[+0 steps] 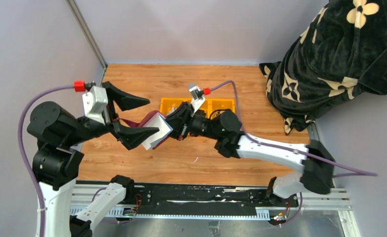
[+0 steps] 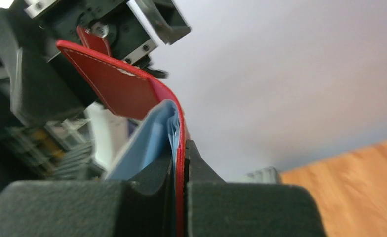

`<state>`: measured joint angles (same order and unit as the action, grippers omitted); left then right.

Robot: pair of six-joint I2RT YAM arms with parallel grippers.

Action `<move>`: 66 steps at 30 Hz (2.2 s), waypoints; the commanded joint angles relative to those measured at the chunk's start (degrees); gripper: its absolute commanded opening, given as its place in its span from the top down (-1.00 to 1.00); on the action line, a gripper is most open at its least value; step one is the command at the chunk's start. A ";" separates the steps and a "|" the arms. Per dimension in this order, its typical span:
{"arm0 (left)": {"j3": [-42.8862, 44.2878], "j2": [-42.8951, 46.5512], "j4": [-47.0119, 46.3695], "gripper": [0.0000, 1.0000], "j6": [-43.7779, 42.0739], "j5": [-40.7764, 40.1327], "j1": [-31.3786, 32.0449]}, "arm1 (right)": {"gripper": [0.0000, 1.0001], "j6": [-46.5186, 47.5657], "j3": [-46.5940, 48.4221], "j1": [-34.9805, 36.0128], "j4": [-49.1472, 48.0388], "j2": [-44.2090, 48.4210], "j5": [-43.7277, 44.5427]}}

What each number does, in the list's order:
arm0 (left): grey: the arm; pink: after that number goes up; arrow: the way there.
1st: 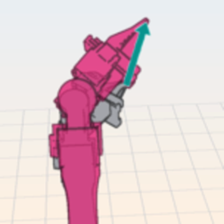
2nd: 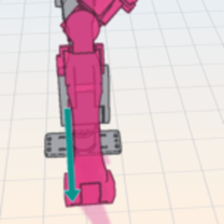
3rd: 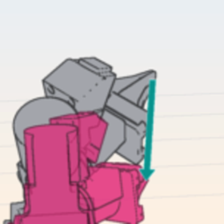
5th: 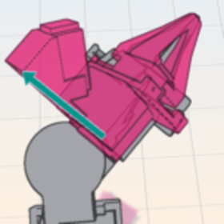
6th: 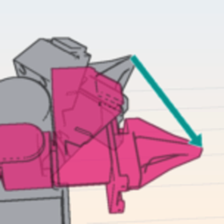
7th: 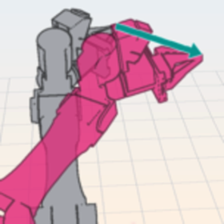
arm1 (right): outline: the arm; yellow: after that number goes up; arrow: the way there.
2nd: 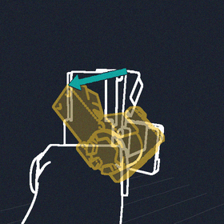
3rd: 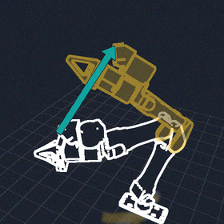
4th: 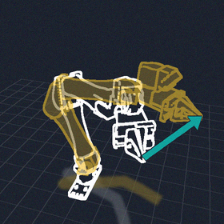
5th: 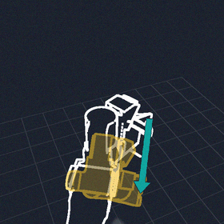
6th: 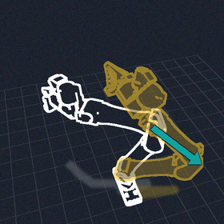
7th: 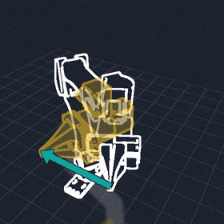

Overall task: Take the credit cards out of the card holder
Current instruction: Remove the credit card from the card holder.

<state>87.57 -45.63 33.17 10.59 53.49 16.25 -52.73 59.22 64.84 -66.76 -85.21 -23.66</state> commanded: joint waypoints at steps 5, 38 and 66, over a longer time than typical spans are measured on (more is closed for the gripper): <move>-5.89 9.39 10.15 -1.00 -27.57 -16.97 -0.17 | 1.00 40.59 20.76 2.05 76.93 12.21 23.01; -30.93 24.01 -5.60 0.52 -25.84 -29.86 -0.17 | 1.00 60.30 60.08 21.14 102.69 -10.92 56.54; -9.60 2.51 20.80 1.00 -11.92 4.74 -0.17 | 0.19 43.05 9.74 -1.55 61.30 23.53 -0.54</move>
<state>77.34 -43.20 51.99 -5.61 51.33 16.25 -7.55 69.78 64.25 1.02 -62.46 -15.27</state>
